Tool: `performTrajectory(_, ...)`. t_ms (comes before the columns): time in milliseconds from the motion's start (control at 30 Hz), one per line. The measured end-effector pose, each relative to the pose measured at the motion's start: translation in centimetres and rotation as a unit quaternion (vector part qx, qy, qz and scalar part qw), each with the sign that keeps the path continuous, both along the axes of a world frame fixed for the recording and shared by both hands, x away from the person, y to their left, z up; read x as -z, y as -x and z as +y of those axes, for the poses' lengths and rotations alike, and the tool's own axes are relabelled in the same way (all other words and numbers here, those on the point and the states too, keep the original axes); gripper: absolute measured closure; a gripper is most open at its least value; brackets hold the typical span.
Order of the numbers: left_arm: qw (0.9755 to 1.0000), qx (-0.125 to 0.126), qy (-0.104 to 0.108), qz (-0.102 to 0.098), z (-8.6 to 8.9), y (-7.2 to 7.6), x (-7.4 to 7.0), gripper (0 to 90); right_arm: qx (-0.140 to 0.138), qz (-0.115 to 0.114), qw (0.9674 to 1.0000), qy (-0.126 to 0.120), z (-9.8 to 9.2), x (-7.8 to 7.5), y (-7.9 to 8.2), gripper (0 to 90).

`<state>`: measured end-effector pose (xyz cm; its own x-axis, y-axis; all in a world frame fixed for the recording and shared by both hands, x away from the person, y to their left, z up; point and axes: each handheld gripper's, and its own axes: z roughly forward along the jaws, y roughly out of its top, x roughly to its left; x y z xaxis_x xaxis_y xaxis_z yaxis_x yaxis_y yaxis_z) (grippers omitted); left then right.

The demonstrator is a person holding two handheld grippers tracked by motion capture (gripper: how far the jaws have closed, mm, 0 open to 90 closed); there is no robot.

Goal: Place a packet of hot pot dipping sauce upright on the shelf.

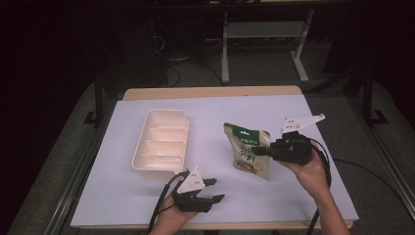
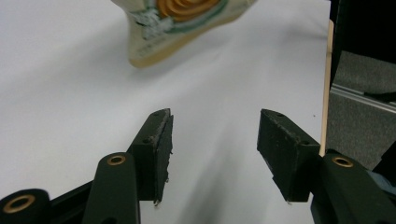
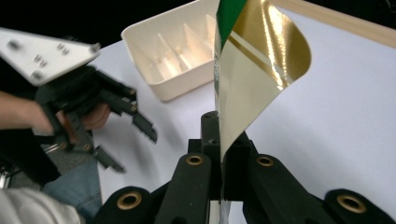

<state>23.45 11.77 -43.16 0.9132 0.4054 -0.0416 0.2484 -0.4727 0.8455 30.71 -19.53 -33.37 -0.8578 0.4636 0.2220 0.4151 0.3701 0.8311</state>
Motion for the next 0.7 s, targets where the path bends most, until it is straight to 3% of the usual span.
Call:
performTrajectory(500,0.9998,0.008,0.001,-0.018,0.8,0.4,-0.2,39.6,-0.017,-0.004,0.9998,0.006,4.4,-2.4,-3.8,89.7)
performTrajectory(700,0.9997,0.018,-0.005,-0.015,0.8,0.2,0.3,38.2,-0.032,-0.012,0.9994,0.000,6.9,-3.8,-6.3,89.7)
